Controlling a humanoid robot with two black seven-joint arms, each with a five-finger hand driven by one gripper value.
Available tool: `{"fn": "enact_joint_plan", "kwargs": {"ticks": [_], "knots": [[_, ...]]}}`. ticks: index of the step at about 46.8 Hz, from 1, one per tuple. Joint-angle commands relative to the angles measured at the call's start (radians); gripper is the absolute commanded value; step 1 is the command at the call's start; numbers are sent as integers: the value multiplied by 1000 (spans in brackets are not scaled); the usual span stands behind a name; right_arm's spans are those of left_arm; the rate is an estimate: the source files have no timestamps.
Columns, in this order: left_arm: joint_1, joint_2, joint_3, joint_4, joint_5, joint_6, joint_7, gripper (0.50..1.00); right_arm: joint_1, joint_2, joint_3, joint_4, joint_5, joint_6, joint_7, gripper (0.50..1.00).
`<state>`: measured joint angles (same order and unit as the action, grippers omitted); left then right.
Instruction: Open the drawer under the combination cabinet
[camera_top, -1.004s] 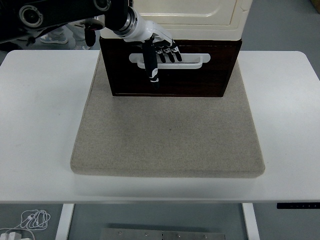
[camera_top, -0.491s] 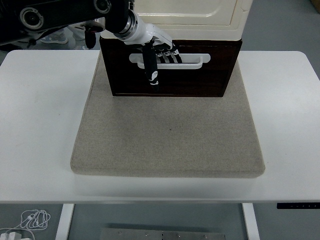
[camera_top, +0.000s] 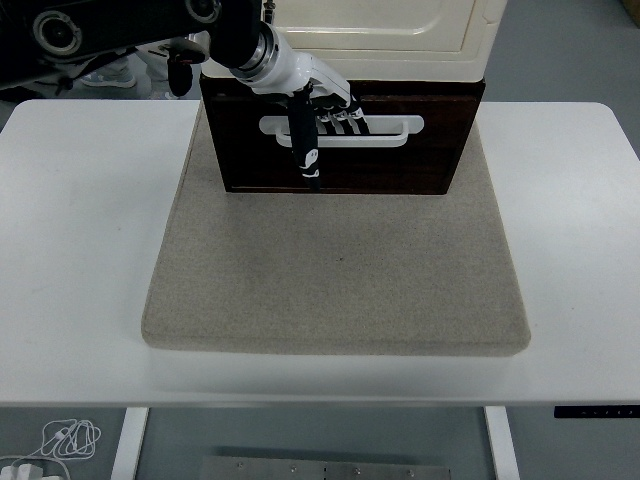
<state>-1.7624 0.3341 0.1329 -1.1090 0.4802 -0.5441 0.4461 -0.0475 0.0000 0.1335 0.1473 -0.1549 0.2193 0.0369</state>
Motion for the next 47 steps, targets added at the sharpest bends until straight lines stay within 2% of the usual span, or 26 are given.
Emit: {"fn": "enact_joint_plan", "kwargs": {"ticks": [1, 47], "knots": [[0, 0, -3, -5, 0, -5, 0, 1000, 0, 0, 0, 0, 0, 0, 0, 926], [-20, 51, -4, -104, -11, -36, 2, 1000, 0, 0, 0, 0, 0, 0, 0, 926]]}}
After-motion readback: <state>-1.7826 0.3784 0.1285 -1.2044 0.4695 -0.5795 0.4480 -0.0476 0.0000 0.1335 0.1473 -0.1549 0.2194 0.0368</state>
